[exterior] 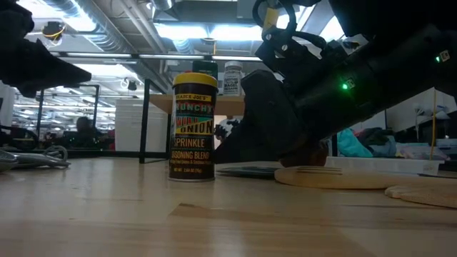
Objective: Shelf spices
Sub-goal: Put the yellow seasoning bottle on the shelf
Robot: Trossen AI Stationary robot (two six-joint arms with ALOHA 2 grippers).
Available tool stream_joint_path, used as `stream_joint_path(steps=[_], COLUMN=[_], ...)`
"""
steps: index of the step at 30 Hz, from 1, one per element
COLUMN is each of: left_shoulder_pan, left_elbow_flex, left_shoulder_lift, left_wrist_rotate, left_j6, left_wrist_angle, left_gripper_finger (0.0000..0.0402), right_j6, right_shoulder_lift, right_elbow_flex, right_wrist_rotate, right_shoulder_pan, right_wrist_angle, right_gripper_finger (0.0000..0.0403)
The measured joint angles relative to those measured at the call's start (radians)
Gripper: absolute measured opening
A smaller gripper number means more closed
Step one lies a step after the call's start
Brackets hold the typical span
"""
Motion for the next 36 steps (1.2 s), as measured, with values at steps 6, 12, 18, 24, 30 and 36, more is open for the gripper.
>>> stream_joint_path(steps=[6, 12, 18, 24, 30, 36], left_shoulder_pan=[-0.006, 0.006, 0.144, 0.37, 0.574, 0.753], left_elbow_flex=[0.0, 0.0, 0.0, 0.001, 0.001, 0.001], left_shoulder_lift=[0.0, 0.0, 0.001, 0.001, 0.001, 0.0], left_wrist_rotate=[0.001, 0.086, 0.448, 0.949, 1.082, 1.273], left_j6=[0.353, 0.838, 1.372, 1.834, 1.808, 1.782], left_wrist_angle=[0.358, 0.796, 1.182, 1.435, 1.405, 1.354], left_gripper_finger=[0.0003, 0.0001, 0.0001, 0.0001, 0.0001, 0.0001], right_j6=[-0.048, -0.074, -0.075, -0.074, -0.074, -0.074], right_shoulder_lift=[0.0, 0.0, 0.0, 0.0, 0.0, 0.0], right_elbow_flex=[0.0, 0.0, 0.0, 0.0, 0.0, 0.0], right_wrist_rotate=[-0.001, -0.001, -0.001, -0.001, -0.001, -0.023], right_shoulder_pan=[0.0, 0.0, 0.0, 0.0, 0.0, 0.0], right_wrist_angle=[0.001, 0.0, 0.0, 0.0, 0.0, 0.0], right_gripper_finger=[0.0244, 0.0244, 0.0244, 0.0244, 0.0244, 0.0244])
